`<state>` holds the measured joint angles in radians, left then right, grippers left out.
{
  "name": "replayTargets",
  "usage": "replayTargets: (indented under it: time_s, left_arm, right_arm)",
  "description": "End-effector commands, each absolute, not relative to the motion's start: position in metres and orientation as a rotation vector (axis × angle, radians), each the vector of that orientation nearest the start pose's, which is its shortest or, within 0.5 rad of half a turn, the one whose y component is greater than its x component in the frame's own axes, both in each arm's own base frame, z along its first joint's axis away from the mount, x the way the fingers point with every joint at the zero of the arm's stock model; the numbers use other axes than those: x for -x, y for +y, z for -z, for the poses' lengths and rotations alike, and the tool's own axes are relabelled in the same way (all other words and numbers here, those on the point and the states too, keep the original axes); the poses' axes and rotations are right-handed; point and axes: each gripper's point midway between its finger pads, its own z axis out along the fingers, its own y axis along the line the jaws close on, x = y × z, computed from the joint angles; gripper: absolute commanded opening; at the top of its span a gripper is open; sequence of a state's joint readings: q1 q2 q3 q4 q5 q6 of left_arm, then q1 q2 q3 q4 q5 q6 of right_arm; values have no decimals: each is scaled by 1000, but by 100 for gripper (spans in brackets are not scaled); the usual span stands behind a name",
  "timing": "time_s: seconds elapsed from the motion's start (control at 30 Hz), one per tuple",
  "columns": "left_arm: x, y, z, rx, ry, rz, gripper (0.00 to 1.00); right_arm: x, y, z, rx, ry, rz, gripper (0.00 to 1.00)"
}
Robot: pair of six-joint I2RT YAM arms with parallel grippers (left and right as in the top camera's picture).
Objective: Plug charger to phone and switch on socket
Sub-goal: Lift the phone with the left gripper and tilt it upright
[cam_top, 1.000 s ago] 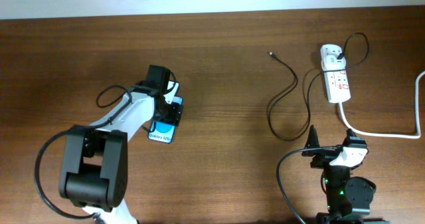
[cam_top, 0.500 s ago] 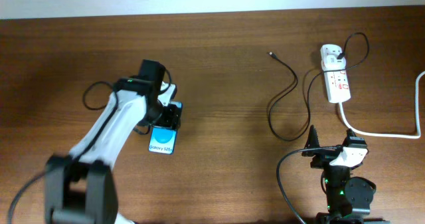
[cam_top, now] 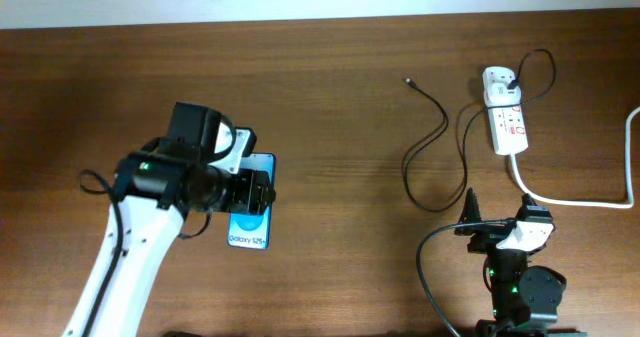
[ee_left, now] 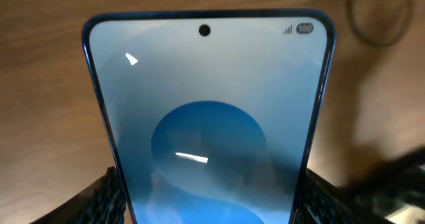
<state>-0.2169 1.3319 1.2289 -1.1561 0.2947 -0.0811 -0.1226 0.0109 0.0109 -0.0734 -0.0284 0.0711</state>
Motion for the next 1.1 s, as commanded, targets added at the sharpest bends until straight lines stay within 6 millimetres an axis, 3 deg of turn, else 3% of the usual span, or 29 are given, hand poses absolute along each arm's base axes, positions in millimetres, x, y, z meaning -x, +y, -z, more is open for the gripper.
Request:
replayTargets:
  time_s: [0.0,0.07,0.23,0.37,0.57,0.73,0.9,1.07]
  left_arm:
    - [-252,-119,-194,-152,2819,625,43]
    - [-244,-123,-194,-92,2855,679,43]
    - [-228,-159,-216,-150,2806,1055,41]
    - [-223,-170,-226,-128,2789,1193,40]
    - [-225,-170,-227,-9,2812,1215,40]
    - [-247,-171,-231,131,2757,1198,40]
    - [-263,-158,-224,305,2751,1067,39]
    - [-268,-151,-219,339,2751,997,40]
  right_arm:
    - [-245,-22,-156,-121,1642,3,98]
    - [-245,-22,-156,-121,1642,3,98]
    - [-245,-22,-156,-121,1642,3,98]
    - [-245,-22,-156,-121,1642,3,98]
    - [-245,-22,-156,-121,1642,3,98]
    - [-245,-22,-156,-121,1642,3,98]
    - [-245,-22,-156,-121,1642,3,98]
    - [-245,-22,-156,-121,1642,3,98]
